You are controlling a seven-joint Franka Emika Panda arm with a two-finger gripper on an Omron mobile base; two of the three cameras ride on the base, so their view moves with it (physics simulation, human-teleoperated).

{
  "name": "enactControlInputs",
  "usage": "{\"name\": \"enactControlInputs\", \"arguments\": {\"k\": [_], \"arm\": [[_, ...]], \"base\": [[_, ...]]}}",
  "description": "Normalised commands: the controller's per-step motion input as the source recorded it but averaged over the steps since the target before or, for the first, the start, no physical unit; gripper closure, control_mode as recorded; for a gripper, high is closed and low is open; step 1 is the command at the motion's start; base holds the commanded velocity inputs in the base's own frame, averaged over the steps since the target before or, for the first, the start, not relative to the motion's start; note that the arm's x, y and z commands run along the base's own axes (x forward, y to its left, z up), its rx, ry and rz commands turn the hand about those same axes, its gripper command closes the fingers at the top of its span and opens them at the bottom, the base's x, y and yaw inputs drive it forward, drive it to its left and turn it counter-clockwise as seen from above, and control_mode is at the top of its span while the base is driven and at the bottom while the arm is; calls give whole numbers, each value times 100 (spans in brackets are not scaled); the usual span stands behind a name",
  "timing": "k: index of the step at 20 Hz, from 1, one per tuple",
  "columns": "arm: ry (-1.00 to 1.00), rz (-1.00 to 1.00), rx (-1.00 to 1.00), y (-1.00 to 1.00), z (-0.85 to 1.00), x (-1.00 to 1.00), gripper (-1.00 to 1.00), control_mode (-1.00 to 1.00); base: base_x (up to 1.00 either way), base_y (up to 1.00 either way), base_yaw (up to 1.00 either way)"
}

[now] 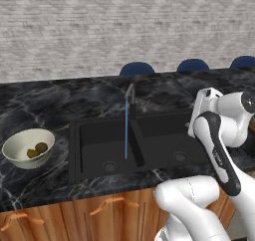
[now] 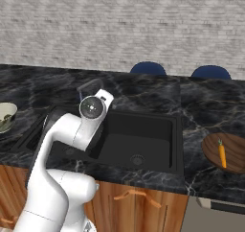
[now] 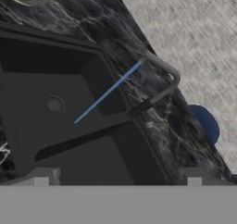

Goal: Pick the kiwis from the sink and place them in one bowl. Place the carrot in the other bowl. Then turn off the sink faucet.

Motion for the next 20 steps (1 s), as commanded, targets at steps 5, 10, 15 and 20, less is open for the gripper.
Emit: {"name": "enactControlInputs", "arguments": {"k": [5,10,15,20], "arm": [[3,11,1,1,3,6,-100,-100],[8,2,8,0,2,7,-100,-100],[6,0,16,0,1,6,-100,-100],[0,0,17,0,0,9,-100,-100]], "base": [[0,0,0],[0,0,0],[0,0,0],[0,0,0]]}}
